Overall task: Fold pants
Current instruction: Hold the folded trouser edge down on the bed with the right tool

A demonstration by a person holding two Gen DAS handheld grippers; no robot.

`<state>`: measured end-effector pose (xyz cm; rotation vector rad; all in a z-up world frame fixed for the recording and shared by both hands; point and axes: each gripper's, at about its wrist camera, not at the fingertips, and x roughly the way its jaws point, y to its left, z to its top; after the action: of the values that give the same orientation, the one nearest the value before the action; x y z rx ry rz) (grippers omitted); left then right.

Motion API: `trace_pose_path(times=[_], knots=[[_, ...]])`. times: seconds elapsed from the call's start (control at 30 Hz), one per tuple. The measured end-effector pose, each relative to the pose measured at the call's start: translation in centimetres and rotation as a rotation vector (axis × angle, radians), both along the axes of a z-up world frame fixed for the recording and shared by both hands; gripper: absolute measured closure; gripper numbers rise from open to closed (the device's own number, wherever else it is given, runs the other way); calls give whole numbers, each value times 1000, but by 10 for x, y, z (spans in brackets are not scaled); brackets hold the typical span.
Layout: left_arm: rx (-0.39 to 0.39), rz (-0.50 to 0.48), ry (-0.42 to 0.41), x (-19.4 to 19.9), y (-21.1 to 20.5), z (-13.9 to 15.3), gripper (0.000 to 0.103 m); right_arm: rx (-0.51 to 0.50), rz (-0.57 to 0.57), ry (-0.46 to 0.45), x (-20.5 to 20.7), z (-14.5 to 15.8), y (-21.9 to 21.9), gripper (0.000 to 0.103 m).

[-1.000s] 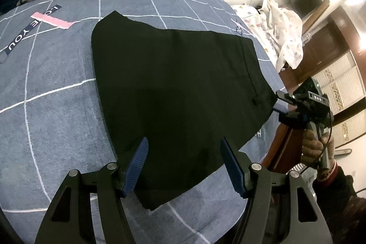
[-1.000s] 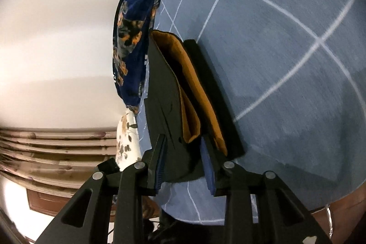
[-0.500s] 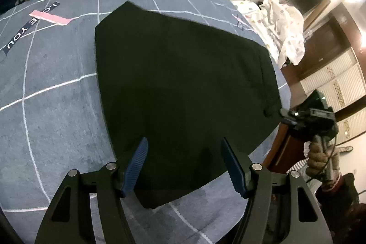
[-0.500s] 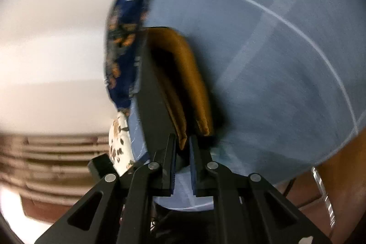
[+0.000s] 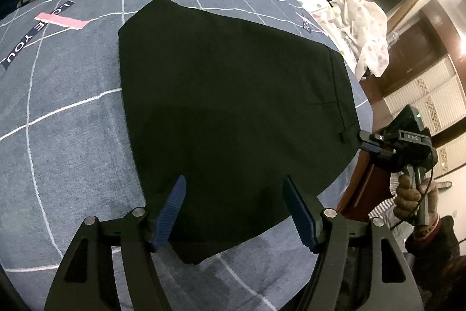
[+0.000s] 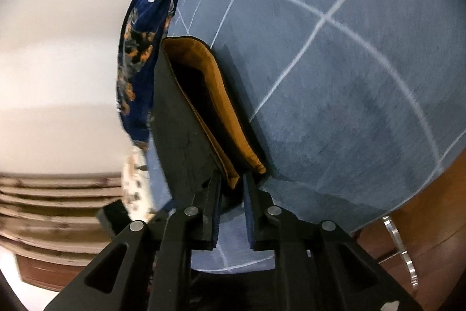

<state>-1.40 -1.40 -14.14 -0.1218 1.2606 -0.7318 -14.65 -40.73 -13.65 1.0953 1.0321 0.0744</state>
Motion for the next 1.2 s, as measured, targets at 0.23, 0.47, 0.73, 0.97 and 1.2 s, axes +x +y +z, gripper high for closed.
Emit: trace_pose_path(times=[0.23,0.47,0.73,0.97,1.2], knots=[[-3,1,2,0,1,-2,31,-139,-3,11,4,22,-5,55],[-4,3,6,0,1,-4,31,-65,57,37,20,12,0,50],[7,17,3,0,5,-4,31,-103,136,2,36,20,22,84],[-32,100,47,10,24,-8,31,35,182,-182,58,43,46,85],[1,63,25,8,14,-11,31,106,51,6,30,-27,-3,87]])
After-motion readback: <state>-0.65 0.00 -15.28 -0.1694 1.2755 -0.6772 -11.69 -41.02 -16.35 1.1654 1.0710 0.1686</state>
